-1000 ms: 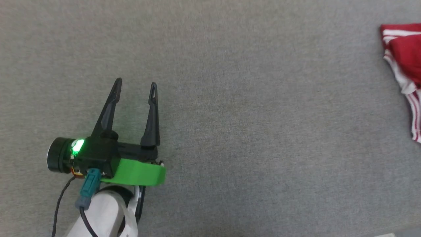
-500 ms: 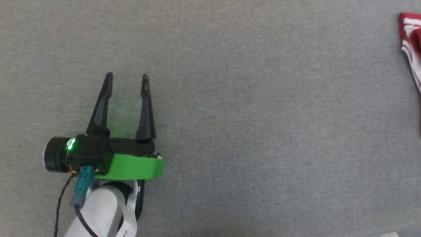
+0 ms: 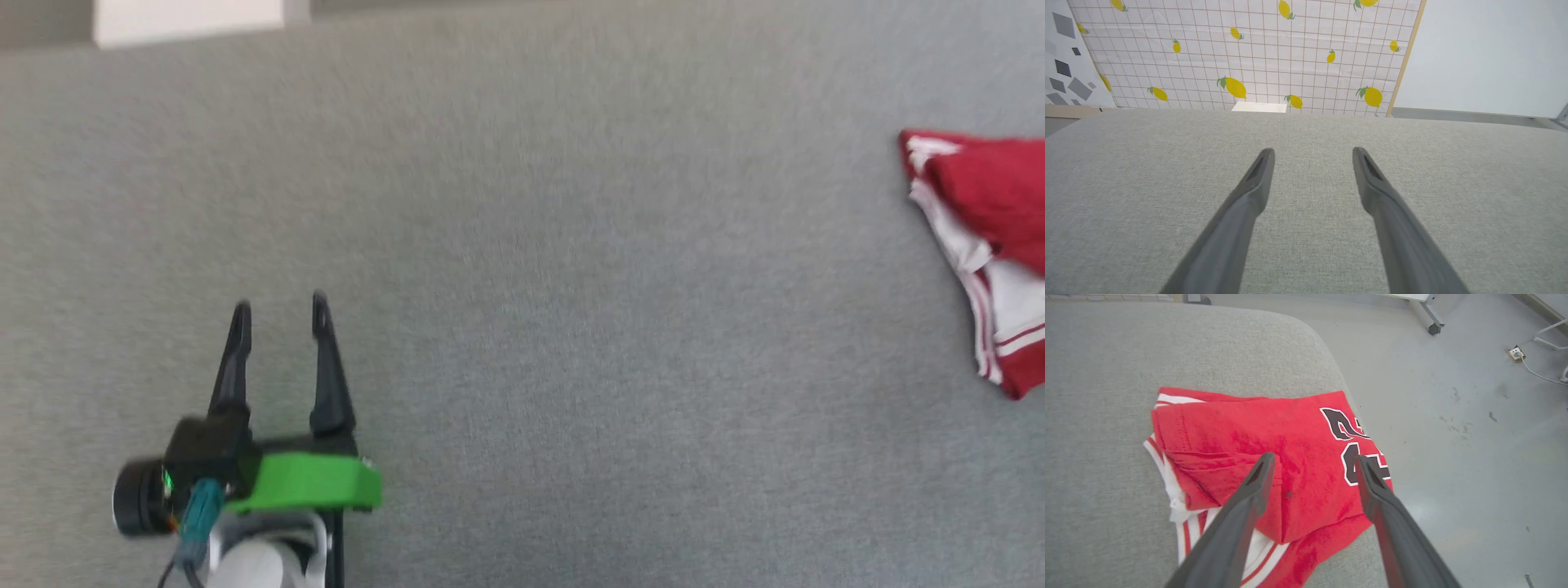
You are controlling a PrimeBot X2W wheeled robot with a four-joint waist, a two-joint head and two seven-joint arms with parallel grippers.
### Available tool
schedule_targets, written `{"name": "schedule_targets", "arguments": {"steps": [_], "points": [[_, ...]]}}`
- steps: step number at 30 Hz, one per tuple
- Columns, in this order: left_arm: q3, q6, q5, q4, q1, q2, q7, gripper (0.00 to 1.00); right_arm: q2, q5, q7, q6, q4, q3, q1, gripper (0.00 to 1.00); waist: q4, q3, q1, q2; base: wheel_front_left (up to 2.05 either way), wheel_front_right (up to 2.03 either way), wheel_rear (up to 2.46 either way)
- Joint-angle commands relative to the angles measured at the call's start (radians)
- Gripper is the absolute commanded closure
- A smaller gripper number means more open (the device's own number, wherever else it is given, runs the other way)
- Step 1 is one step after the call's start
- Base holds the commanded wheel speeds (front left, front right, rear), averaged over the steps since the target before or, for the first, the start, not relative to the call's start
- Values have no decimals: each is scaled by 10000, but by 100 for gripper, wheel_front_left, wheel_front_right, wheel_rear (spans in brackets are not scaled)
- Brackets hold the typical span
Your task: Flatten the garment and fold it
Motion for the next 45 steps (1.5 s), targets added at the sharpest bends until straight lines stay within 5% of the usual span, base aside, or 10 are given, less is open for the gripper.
{"name": "schedule_targets", "arguments": {"steps": [1,11,20,33,40,41,45], "points": [[68,20,-158,52,241,-7,-90,0,197,197,-101,-15,-289,-49,372,0,319,-1616,0,0,0,0,0],[412,0,-578,30,1455,-85,-208,0,2015,1305,-822,-15,-3870,-55,3365,0,886,-2930,0,0,0,0,0],[558,-114,-549,146,2065,-99,-248,0,3801,699,-2090,-15,-6171,277,5473,0,1218,-3219,0,0,0,0,0],[102,-788,-384,1447,1681,-318,-259,0,4651,-1229,-3996,-15,-5585,384,6754,0,1501,-3494,0,0,0,0,0],[179,-1130,-369,1864,1977,-408,-260,0,4682,-914,-4385,-15,-4953,303,6950,0,1406,-3666,0,0,0,0,0],[181,-1086,-375,1852,1917,-380,-211,100,4669,-953,-4314,0,-4936,291,6860,100,1418,-3657,0,0,0,0,0],[176,-1085,-373,1842,1909,-378,-206,100,4669,-958,-4305,0,-4931,277,6858,100,1415,-3661,0,0,0,0,0]]}}
